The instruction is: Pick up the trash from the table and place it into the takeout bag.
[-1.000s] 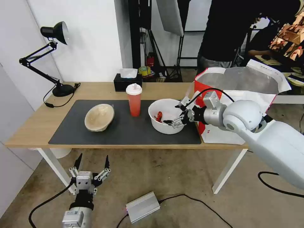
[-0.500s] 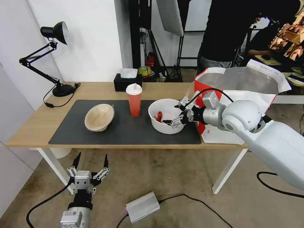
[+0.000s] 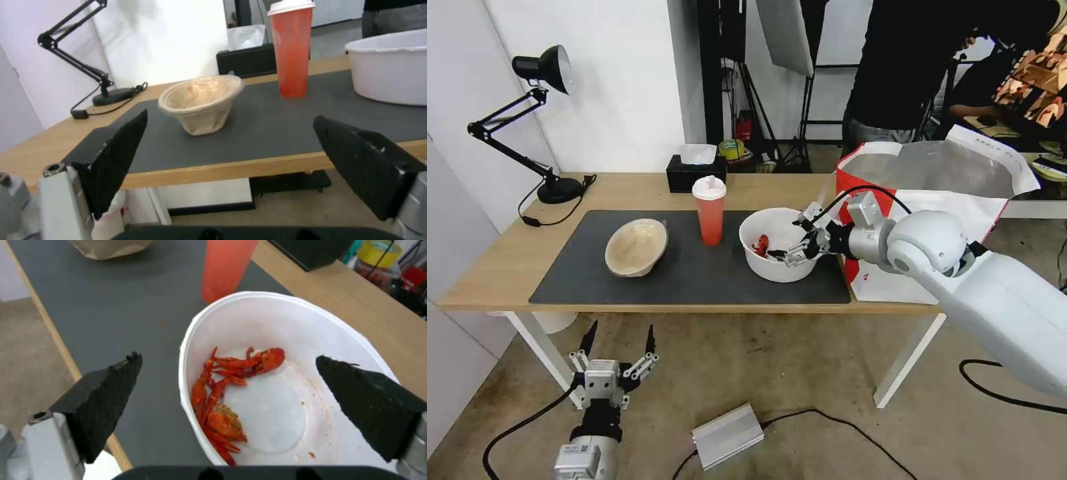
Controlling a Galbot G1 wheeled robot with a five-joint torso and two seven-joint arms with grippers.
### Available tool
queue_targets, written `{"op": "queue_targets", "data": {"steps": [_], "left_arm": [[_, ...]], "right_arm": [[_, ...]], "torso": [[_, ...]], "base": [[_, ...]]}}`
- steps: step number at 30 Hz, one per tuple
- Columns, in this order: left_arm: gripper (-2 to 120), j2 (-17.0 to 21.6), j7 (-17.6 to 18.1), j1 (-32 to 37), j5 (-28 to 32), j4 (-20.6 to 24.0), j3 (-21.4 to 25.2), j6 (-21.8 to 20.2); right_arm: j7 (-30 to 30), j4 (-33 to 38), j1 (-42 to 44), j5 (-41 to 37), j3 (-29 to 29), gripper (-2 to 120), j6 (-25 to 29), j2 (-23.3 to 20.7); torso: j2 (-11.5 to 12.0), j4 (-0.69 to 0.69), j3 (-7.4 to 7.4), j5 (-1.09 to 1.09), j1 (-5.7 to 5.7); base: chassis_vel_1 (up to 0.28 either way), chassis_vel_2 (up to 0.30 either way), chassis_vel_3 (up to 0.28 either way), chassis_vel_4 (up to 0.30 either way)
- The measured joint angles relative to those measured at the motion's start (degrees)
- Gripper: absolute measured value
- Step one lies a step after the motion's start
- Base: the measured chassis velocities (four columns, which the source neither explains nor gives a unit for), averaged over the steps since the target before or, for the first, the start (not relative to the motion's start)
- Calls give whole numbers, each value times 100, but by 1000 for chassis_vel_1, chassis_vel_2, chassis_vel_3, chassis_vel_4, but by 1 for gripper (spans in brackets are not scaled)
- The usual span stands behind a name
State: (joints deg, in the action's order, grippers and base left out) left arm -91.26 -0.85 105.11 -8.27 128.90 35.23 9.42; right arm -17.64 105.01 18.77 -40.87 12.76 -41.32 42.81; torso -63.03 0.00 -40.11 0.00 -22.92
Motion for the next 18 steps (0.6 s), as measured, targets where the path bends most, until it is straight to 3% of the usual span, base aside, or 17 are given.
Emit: {"op": "queue_targets", "data": {"steps": [18], "left_arm": [[100,0,4,1,26,2,25,-4]], "right_arm": [[134,-361,-126,1,193,100,-4,312]], "torso": [[0,0,0,0,0]], "base": [[0,0,0,0]]}}
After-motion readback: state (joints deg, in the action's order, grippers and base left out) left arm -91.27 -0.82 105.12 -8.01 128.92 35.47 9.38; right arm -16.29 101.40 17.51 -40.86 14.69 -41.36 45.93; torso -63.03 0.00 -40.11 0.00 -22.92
